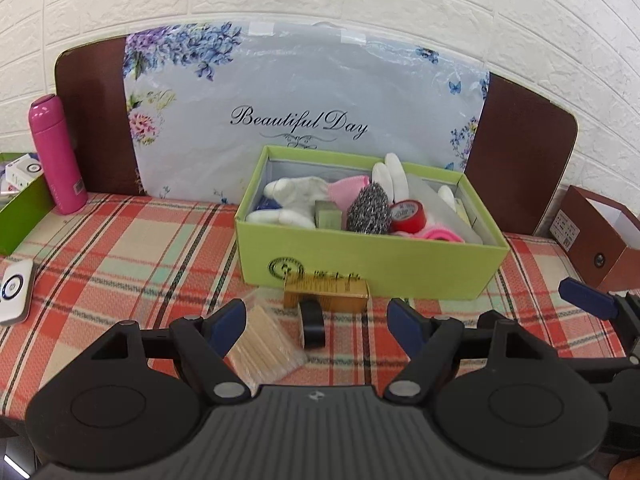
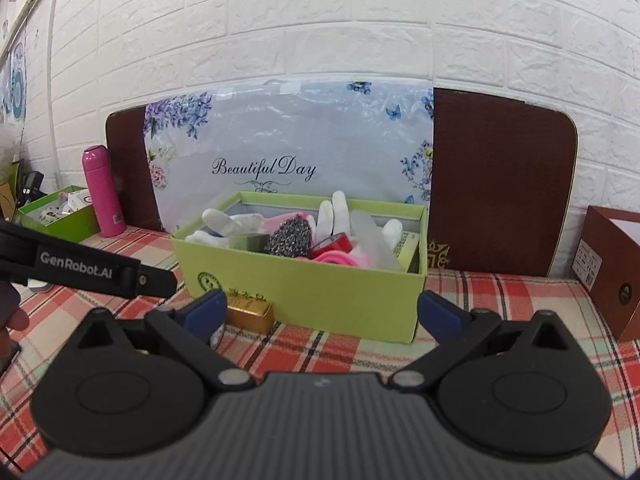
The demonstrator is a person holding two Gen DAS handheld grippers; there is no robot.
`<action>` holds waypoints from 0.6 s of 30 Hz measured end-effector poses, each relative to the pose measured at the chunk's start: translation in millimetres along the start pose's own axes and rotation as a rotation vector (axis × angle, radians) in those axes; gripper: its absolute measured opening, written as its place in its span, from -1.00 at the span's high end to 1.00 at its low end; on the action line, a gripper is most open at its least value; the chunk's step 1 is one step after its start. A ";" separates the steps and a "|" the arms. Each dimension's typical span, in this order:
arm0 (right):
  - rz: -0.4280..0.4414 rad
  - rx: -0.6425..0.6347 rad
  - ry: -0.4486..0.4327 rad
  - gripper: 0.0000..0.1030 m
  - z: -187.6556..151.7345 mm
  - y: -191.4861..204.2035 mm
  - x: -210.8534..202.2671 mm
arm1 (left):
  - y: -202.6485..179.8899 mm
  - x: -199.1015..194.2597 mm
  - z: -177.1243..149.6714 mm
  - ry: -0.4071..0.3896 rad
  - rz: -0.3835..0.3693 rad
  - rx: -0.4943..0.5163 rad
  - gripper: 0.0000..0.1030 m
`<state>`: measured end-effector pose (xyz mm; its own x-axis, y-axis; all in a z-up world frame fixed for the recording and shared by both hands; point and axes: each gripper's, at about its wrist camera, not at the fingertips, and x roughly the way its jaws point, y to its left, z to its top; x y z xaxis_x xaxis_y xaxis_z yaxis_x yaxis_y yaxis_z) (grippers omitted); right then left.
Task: Organize objects
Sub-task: 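Grasp the cotton swab bag with the left tool while the right tool grasps the black tape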
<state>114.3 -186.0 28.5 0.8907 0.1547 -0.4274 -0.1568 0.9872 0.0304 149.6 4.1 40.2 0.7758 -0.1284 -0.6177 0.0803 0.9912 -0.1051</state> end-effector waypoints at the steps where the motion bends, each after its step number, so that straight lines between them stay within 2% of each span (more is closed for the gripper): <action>1: 0.002 0.004 0.006 -1.00 -3.6 1.4 -1.6 | 1.1 -0.4 -3.6 0.008 0.002 -0.003 -0.56; 6: 0.017 0.022 0.038 -1.00 -21.1 8.2 -6.6 | 18.0 -0.9 -26.9 0.052 0.026 -0.026 -0.56; 13: 0.044 0.030 0.095 -1.00 -45.2 22.1 -6.0 | 67.9 6.5 -66.3 0.133 0.083 -0.113 -0.56; 18: 0.065 0.022 0.131 -1.00 -55.8 34.3 -4.3 | 84.6 16.6 -70.6 0.138 0.073 -0.160 -0.57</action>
<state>81.3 -155.0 -19.1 0.8156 0.2133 -0.5379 -0.2017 0.9761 0.0812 125.1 83.5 -34.0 0.6817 -0.0707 -0.7282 -0.0813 0.9818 -0.1715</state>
